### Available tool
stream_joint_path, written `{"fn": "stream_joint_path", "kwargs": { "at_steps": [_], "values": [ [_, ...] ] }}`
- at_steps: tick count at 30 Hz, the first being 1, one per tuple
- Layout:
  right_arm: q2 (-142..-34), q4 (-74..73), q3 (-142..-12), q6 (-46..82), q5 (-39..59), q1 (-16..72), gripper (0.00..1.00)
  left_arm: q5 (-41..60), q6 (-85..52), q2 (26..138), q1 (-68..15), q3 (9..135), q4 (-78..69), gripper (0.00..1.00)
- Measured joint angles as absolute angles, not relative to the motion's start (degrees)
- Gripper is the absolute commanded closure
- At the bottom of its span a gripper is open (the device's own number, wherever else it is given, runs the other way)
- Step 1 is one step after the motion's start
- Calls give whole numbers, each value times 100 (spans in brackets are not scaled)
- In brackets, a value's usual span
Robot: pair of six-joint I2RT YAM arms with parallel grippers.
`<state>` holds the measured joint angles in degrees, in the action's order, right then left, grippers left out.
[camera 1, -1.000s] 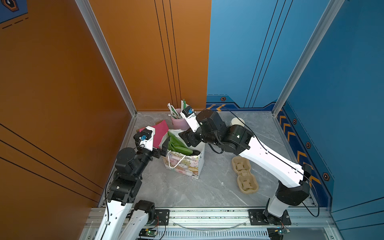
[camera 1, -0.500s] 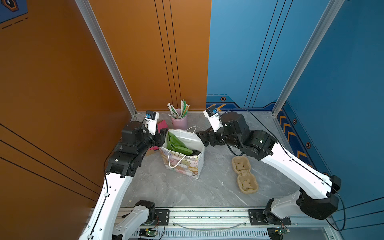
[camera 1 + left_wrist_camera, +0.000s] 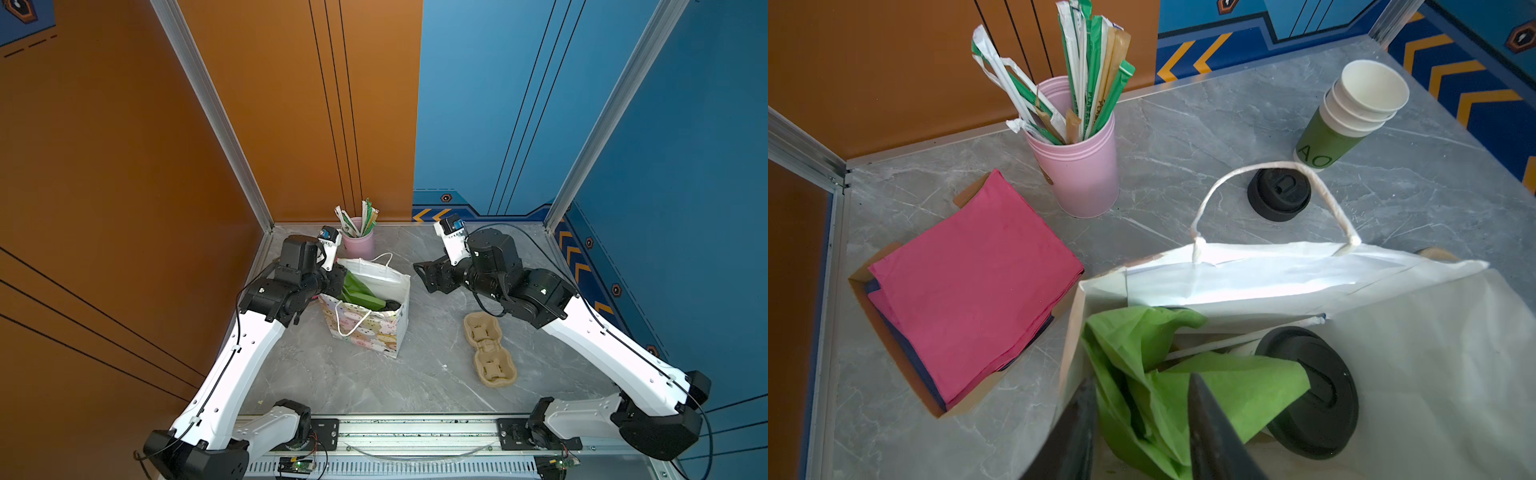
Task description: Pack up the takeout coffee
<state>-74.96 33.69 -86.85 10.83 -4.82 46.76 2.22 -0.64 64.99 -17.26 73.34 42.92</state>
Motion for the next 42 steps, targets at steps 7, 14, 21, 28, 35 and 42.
{"fn": "stream_joint_path", "kwargs": {
  "at_steps": [7, 14, 21, 28, 35, 42],
  "values": [
    [-7483, 3282, -8617, 1151, -403, 4593, 6, -1, -45, 6790, -1896, 7338, 4399, 72],
    [-7481, 3205, -8547, 1197, -305, 4545, 6, -86, 12, 7116, -1994, 7341, 4525, 81],
    [-7478, 3190, -8525, 1210, -281, 4523, 5, -86, 47, 7159, -2051, 7422, 4619, 93],
    [-7476, 3188, -8453, 1210, -235, 4471, 5, -14, 78, 7107, -2049, 7719, 4654, 59],
    [-7328, 3186, -8390, 1208, -163, 4405, 5, 45, 64, 6726, -2060, 7964, 4670, 35],
    [-6893, 3164, -8093, 1184, -172, 4226, 2, -5, -8, 6130, -2023, 8241, 4648, 16]
  ]
}}
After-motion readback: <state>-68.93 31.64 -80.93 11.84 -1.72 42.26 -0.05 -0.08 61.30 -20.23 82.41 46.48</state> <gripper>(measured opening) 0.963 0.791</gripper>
